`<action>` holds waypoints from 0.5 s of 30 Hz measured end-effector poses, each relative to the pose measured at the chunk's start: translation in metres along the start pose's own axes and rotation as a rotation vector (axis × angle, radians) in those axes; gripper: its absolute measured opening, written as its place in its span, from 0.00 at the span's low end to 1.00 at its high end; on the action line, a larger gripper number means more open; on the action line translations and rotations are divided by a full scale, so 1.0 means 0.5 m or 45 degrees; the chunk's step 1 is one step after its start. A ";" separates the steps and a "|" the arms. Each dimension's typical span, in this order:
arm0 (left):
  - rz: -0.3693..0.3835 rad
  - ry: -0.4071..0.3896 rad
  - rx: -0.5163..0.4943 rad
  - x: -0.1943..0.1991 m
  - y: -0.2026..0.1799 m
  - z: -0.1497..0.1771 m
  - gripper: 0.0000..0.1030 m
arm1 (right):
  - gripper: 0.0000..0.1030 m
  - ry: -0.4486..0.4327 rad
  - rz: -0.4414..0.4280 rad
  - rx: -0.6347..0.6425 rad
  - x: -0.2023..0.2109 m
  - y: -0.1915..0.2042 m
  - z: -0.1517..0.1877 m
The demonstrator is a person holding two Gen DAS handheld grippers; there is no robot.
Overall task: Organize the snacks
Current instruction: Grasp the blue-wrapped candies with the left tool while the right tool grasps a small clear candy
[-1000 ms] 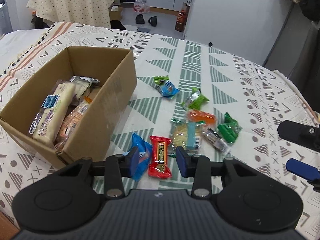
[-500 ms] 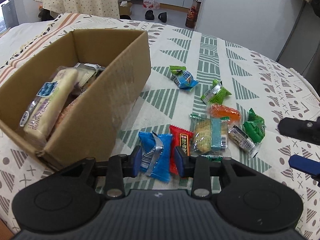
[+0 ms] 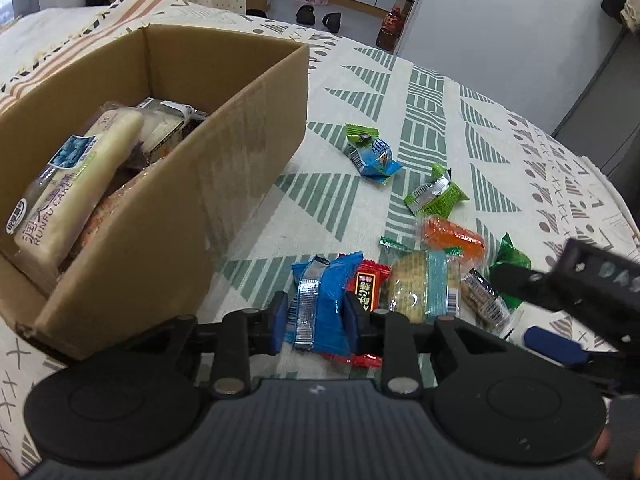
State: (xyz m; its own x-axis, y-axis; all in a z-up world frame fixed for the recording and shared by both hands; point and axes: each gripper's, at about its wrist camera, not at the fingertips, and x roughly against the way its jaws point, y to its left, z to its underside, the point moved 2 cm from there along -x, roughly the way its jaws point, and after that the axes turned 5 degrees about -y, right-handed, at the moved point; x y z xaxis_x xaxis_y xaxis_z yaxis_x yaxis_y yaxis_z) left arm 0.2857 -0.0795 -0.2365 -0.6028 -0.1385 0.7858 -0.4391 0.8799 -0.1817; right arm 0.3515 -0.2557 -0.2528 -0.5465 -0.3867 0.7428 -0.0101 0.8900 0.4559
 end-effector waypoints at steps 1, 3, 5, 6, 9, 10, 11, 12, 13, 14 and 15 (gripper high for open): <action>0.006 0.003 0.006 0.000 0.002 -0.002 0.26 | 0.71 0.003 0.004 0.006 -0.005 0.003 0.002; 0.014 0.009 0.019 0.001 0.004 -0.003 0.26 | 0.70 0.002 0.019 0.023 -0.016 0.008 0.005; 0.022 0.010 0.025 0.005 0.007 -0.005 0.26 | 0.69 0.001 0.047 0.052 -0.026 0.011 0.009; 0.029 0.011 0.024 0.006 0.007 -0.005 0.26 | 0.68 0.002 0.063 0.067 -0.031 0.011 0.010; 0.039 0.013 0.018 0.009 0.009 -0.004 0.26 | 0.66 -0.019 0.076 0.100 -0.036 0.016 0.013; 0.041 0.014 0.020 0.010 0.010 -0.003 0.26 | 0.63 -0.025 0.079 0.105 -0.038 0.017 0.012; 0.044 0.016 0.023 0.012 0.010 -0.003 0.26 | 0.60 -0.029 0.080 0.107 -0.038 0.016 0.012; 0.047 0.017 0.024 0.014 0.010 -0.002 0.26 | 0.50 -0.029 0.081 0.106 -0.038 0.016 0.013; 0.051 0.015 0.023 0.017 0.010 -0.003 0.26 | 0.40 -0.026 0.080 0.106 -0.038 0.014 0.012; 0.055 0.008 0.018 0.020 0.008 -0.004 0.26 | 0.38 -0.018 0.065 0.096 -0.037 0.012 0.012; 0.059 0.001 0.013 0.025 0.007 -0.005 0.26 | 0.31 -0.012 0.054 0.086 -0.034 0.011 0.012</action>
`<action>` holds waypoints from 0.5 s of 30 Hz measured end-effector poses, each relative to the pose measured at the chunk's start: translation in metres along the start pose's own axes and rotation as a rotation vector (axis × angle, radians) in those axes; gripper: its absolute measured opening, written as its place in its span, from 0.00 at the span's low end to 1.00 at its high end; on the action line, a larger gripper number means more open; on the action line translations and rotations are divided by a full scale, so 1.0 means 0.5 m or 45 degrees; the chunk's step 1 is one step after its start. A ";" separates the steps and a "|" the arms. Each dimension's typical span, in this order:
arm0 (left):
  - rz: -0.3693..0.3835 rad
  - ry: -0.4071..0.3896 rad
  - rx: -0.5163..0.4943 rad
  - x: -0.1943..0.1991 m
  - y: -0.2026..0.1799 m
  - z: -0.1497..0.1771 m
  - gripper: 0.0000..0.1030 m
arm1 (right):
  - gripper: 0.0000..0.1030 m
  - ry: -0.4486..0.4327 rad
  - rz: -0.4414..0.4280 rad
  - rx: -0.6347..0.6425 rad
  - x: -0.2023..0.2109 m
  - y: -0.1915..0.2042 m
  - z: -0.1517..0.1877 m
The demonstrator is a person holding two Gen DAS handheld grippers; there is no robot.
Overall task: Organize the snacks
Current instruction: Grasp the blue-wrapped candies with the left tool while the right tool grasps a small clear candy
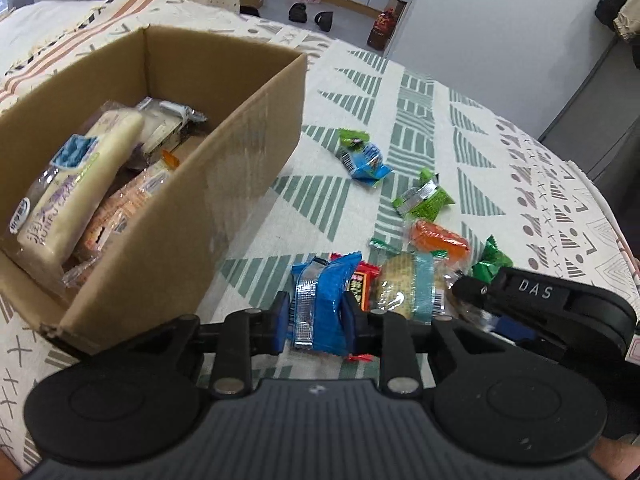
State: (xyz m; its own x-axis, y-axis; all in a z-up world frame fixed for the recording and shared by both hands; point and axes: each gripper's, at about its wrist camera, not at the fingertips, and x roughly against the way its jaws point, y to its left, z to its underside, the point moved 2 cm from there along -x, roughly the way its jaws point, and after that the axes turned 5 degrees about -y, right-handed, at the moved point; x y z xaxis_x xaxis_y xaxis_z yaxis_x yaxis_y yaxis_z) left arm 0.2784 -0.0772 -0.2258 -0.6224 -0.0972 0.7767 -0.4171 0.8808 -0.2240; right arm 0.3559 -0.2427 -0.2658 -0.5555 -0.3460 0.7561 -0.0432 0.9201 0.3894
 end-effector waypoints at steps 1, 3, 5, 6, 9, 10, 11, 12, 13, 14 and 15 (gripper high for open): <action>0.006 -0.006 -0.005 0.005 -0.002 -0.002 0.26 | 0.27 0.007 -0.010 -0.004 0.003 -0.002 0.000; 0.017 -0.021 -0.009 0.016 -0.003 -0.008 0.26 | 0.22 0.007 -0.029 -0.013 0.013 0.000 -0.002; 0.027 -0.037 -0.013 0.028 -0.004 -0.014 0.26 | 0.19 -0.009 -0.052 -0.003 0.029 0.005 -0.006; 0.033 -0.044 -0.015 0.035 -0.005 -0.017 0.26 | 0.18 -0.020 -0.060 0.004 0.038 0.009 -0.007; 0.037 -0.073 -0.024 0.058 -0.008 -0.023 0.26 | 0.18 -0.033 -0.079 0.019 0.056 0.017 -0.008; 0.037 -0.080 -0.025 0.065 -0.009 -0.025 0.26 | 0.18 -0.035 -0.084 0.021 0.060 0.018 -0.008; 0.039 -0.086 -0.022 0.073 -0.009 -0.026 0.26 | 0.18 -0.041 -0.089 0.019 0.066 0.019 -0.009; 0.042 -0.094 -0.021 0.080 -0.010 -0.027 0.26 | 0.18 -0.049 -0.094 0.021 0.071 0.020 -0.010; 0.045 -0.103 -0.023 0.087 -0.011 -0.028 0.26 | 0.18 -0.055 -0.098 0.021 0.077 0.021 -0.011; 0.047 -0.111 -0.025 0.093 -0.012 -0.028 0.26 | 0.18 -0.063 -0.103 0.020 0.082 0.021 -0.012; 0.048 -0.116 -0.029 0.100 -0.013 -0.028 0.26 | 0.18 -0.070 -0.108 0.019 0.088 0.023 -0.013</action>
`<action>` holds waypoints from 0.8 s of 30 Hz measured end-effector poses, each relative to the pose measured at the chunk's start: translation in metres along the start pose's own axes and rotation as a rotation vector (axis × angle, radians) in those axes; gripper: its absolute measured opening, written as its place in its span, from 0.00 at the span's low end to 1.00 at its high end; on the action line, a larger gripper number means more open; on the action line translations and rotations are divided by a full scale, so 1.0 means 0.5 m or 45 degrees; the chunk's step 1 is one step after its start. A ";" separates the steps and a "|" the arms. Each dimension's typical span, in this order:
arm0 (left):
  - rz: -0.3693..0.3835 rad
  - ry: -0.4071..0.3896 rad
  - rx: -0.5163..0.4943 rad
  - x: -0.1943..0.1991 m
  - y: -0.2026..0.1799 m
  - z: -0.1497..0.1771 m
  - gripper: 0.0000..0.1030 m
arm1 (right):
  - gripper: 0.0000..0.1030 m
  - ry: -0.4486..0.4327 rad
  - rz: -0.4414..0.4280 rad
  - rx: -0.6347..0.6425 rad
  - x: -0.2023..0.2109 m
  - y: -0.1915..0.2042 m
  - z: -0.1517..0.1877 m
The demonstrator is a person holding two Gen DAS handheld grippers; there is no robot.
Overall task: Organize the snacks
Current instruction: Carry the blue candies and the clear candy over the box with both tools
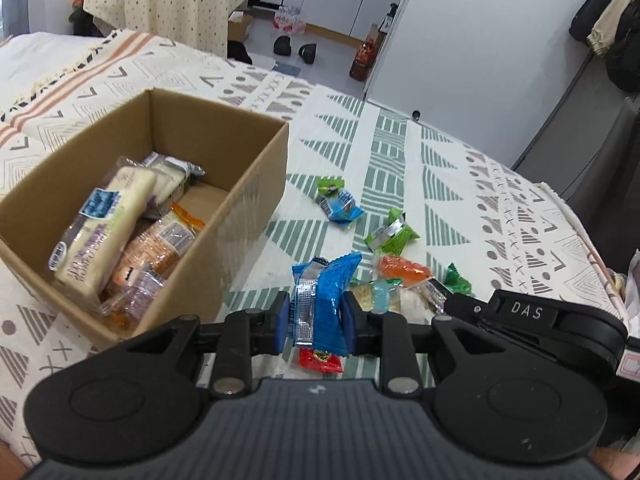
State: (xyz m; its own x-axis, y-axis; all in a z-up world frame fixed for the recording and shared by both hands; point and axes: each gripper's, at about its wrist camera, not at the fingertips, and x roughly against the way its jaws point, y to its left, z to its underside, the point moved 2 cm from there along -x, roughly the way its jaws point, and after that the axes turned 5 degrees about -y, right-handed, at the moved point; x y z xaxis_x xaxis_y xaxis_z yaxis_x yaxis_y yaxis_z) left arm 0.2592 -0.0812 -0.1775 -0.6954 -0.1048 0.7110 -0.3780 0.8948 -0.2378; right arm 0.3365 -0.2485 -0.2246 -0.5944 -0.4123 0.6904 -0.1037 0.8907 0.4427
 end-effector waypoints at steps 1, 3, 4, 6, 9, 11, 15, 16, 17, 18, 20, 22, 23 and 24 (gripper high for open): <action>-0.001 -0.004 -0.004 0.005 -0.001 0.000 0.26 | 0.18 -0.008 -0.005 0.000 0.005 0.002 -0.002; -0.007 -0.012 -0.013 0.015 -0.003 -0.002 0.26 | 0.18 -0.026 -0.016 -0.004 0.017 0.005 -0.006; -0.010 -0.019 -0.018 0.022 -0.002 -0.004 0.26 | 0.18 -0.036 -0.025 -0.008 0.023 0.006 -0.008; -0.018 -0.037 -0.024 0.035 -0.003 -0.009 0.26 | 0.18 -0.060 -0.046 -0.014 0.036 0.010 -0.014; -0.028 -0.071 -0.024 0.057 -0.003 -0.019 0.26 | 0.18 -0.093 -0.076 -0.014 0.056 0.018 -0.021; -0.035 -0.094 -0.028 0.071 -0.001 -0.027 0.26 | 0.18 -0.105 -0.098 -0.016 0.066 0.024 -0.024; -0.053 -0.130 -0.028 0.097 0.009 -0.045 0.26 | 0.18 -0.127 -0.142 0.000 0.084 0.041 -0.026; -0.058 -0.140 -0.024 0.104 0.012 -0.051 0.26 | 0.18 -0.133 -0.152 0.001 0.089 0.044 -0.026; -0.061 -0.154 -0.024 0.111 0.013 -0.056 0.26 | 0.18 -0.140 -0.162 0.005 0.094 0.049 -0.026; -0.064 -0.168 -0.030 0.118 0.014 -0.060 0.26 | 0.18 -0.148 -0.172 0.010 0.100 0.054 -0.026; -0.071 -0.186 -0.040 0.128 0.018 -0.065 0.26 | 0.18 -0.166 -0.195 0.018 0.110 0.065 -0.027; -0.084 -0.192 -0.039 0.135 0.025 -0.069 0.26 | 0.18 -0.184 -0.220 0.022 0.120 0.076 -0.028; -0.090 -0.193 -0.033 0.138 0.029 -0.071 0.26 | 0.18 -0.193 -0.234 0.024 0.125 0.081 -0.027; -0.097 -0.196 -0.030 0.141 0.034 -0.073 0.26 | 0.18 -0.200 -0.245 0.026 0.130 0.085 -0.026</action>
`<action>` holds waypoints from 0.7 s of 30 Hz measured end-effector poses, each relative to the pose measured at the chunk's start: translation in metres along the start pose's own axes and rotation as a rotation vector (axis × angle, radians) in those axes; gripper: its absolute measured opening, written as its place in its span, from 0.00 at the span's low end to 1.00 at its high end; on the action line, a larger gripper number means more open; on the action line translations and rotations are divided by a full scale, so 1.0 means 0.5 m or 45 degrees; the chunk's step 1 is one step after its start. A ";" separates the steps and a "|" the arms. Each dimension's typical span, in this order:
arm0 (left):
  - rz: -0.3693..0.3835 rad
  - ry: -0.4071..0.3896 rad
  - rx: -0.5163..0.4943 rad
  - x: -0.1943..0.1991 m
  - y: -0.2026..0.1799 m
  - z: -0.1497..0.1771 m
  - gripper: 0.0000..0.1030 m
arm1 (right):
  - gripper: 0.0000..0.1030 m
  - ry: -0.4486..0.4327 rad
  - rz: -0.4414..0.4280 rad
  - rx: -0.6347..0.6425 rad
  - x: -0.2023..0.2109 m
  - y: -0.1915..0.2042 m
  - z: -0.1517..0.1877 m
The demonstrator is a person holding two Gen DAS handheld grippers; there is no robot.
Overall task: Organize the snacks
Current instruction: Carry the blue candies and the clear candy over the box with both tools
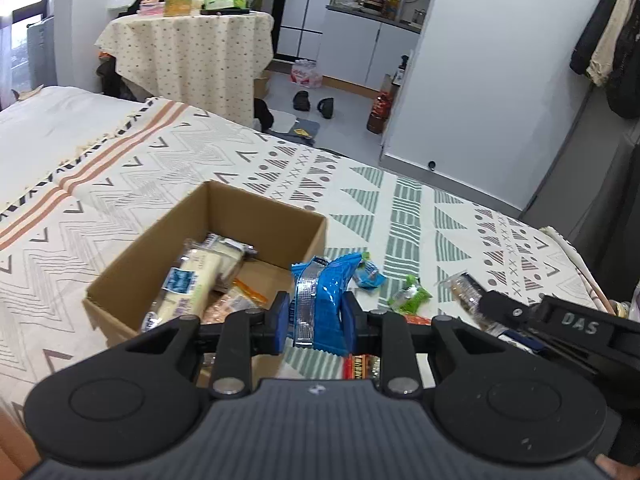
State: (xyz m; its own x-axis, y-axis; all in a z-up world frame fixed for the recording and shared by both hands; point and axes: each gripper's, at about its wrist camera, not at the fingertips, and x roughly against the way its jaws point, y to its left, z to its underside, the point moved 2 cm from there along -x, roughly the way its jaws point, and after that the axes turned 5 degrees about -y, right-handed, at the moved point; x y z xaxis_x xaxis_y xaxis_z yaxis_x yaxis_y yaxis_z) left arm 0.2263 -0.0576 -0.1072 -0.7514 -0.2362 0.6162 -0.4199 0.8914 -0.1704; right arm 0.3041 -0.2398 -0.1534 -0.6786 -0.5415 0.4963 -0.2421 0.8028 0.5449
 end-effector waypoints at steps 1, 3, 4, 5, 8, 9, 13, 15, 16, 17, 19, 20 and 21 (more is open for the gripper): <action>-0.007 -0.005 0.000 0.004 0.005 -0.002 0.26 | 0.18 -0.006 -0.011 0.004 0.003 0.006 0.000; -0.020 -0.007 0.003 0.010 0.016 -0.004 0.26 | 0.18 -0.016 -0.035 0.018 0.008 0.019 0.000; -0.026 -0.008 0.007 0.012 0.021 -0.006 0.26 | 0.18 -0.018 -0.047 0.027 0.010 0.026 0.001; -0.033 -0.010 0.009 0.016 0.026 -0.007 0.26 | 0.18 -0.018 -0.058 0.033 0.011 0.032 0.002; -0.051 -0.023 0.011 0.025 0.041 -0.011 0.26 | 0.18 -0.017 -0.079 0.042 0.012 0.048 0.007; -0.057 -0.026 0.013 0.026 0.046 -0.013 0.26 | 0.18 -0.017 -0.086 0.047 0.012 0.054 0.009; -0.076 -0.028 0.036 0.027 0.066 -0.017 0.26 | 0.18 -0.022 -0.108 0.064 0.016 0.073 0.012; -0.079 -0.031 0.043 0.029 0.074 -0.020 0.26 | 0.18 -0.024 -0.115 0.070 0.016 0.081 0.014; -0.080 -0.033 0.043 0.030 0.077 -0.021 0.26 | 0.18 -0.025 -0.119 0.071 0.016 0.085 0.015; -0.080 -0.034 0.043 0.030 0.080 -0.022 0.26 | 0.18 -0.025 -0.121 0.072 0.015 0.088 0.016; -0.081 -0.034 0.049 0.028 0.089 -0.023 0.26 | 0.18 -0.027 -0.126 0.078 0.013 0.096 0.018; -0.082 -0.033 0.054 0.026 0.093 -0.024 0.26 | 0.18 -0.027 -0.130 0.083 0.012 0.100 0.019; -0.084 -0.031 0.058 0.024 0.098 -0.024 0.26 | 0.18 -0.028 -0.133 0.089 0.011 0.105 0.022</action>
State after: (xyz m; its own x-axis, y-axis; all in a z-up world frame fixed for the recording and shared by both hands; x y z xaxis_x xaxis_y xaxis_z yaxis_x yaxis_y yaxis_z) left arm 0.2028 -0.0121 -0.0986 -0.7333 -0.3039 0.6083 -0.4915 0.8550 -0.1654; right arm 0.2800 -0.1978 -0.1292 -0.6622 -0.6178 0.4240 -0.3594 0.7584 0.5437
